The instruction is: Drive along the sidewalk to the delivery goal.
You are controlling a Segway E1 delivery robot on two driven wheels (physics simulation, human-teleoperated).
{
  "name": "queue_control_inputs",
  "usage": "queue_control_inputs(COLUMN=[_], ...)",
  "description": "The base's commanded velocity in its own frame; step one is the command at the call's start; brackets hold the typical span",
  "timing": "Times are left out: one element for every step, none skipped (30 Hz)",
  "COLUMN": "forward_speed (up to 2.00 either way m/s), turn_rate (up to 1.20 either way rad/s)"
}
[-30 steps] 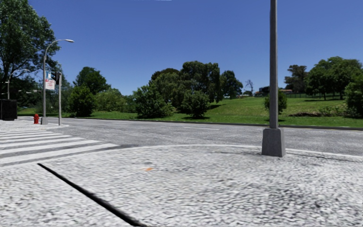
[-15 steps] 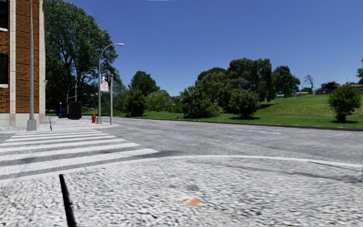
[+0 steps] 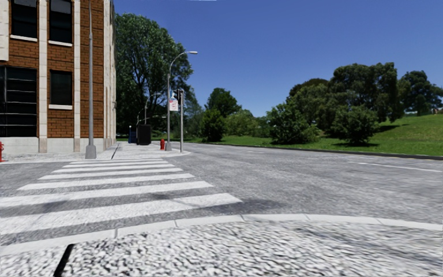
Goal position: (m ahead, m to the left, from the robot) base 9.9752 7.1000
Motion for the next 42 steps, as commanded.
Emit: queue_control_inputs(forward_speed=[2.00, 2.00, 2.00, 2.00, 2.00, 2.00, 2.00, 2.00, 2.00, 2.00, 2.00, 2.00, 2.00, 2.00, 2.00, 2.00, 2.00, 2.00, 2.00, 2.00, 2.00, 1.92, 1.79, 1.79, 1.59, 1.42, 1.42, 1.34, 1.29, 1.26, 1.26, 1.22, 1.19, 1.19, 1.18, 1.18, 1.18, 1.18, 1.18, 1.18, 1.18, 1.18], turn_rate=[0.61, 0.61, 0.61, 0.61, 0.61, 0.61, 0.61, 0.61, 0.61, 0.61, 0.61, 0.61, 0.61, 0.60, 0.60, 0.60, 0.60, 0.59, 0.55, 0.55, 0.54, 0.53, 0.53, 0.53, 0.50, 0.47, 0.47, 0.46, 0.46, 0.40, 0.40, 0.37, 0.31, 0.31, 0.11, 0.00, 0.00, 0.00, 0.00, 0.00, 0.00, 0.00])
